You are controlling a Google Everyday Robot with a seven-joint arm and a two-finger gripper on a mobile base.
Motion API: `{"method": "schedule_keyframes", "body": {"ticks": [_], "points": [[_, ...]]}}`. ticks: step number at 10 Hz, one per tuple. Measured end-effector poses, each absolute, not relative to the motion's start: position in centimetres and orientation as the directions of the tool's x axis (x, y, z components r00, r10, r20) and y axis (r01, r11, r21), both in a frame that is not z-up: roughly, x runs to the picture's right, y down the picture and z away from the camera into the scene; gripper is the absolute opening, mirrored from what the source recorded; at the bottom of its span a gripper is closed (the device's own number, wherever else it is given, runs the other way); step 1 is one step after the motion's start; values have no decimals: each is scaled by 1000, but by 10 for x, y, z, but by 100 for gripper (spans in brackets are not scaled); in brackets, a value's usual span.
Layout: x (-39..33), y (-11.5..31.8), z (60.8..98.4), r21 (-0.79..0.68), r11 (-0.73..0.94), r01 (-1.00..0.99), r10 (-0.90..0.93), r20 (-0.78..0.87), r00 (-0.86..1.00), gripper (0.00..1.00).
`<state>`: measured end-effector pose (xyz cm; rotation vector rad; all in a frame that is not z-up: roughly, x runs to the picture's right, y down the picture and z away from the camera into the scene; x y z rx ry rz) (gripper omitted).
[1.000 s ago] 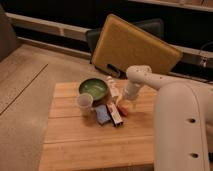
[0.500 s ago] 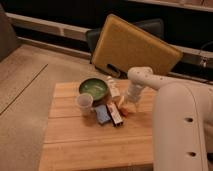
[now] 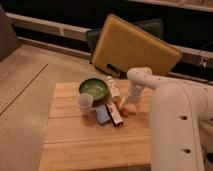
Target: Place the pepper in the ceramic cup
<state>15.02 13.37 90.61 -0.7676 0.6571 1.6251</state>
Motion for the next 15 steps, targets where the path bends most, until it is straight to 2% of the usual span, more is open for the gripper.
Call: {"method": "schedule_keyframes", "body": {"ticks": [3, 4, 6, 8, 10, 11, 13, 15], "points": [[142, 132, 912, -3, -185, -983, 614, -781, -113, 65], [141, 133, 914, -5, -192, -981, 612, -782, -116, 62], [143, 133, 916, -6, -208, -978, 611, -782, -125, 46], [149, 133, 917, -2, -223, -975, 613, -778, -139, 23], [149, 132, 918, -5, -231, -973, 621, -770, -144, 5], [149, 129, 918, -5, -232, -973, 626, -767, -145, 0], [152, 117, 913, 2, -232, -973, 647, -747, -156, 0], [150, 68, 897, -14, -213, -977, 731, -666, -150, 0]]}}
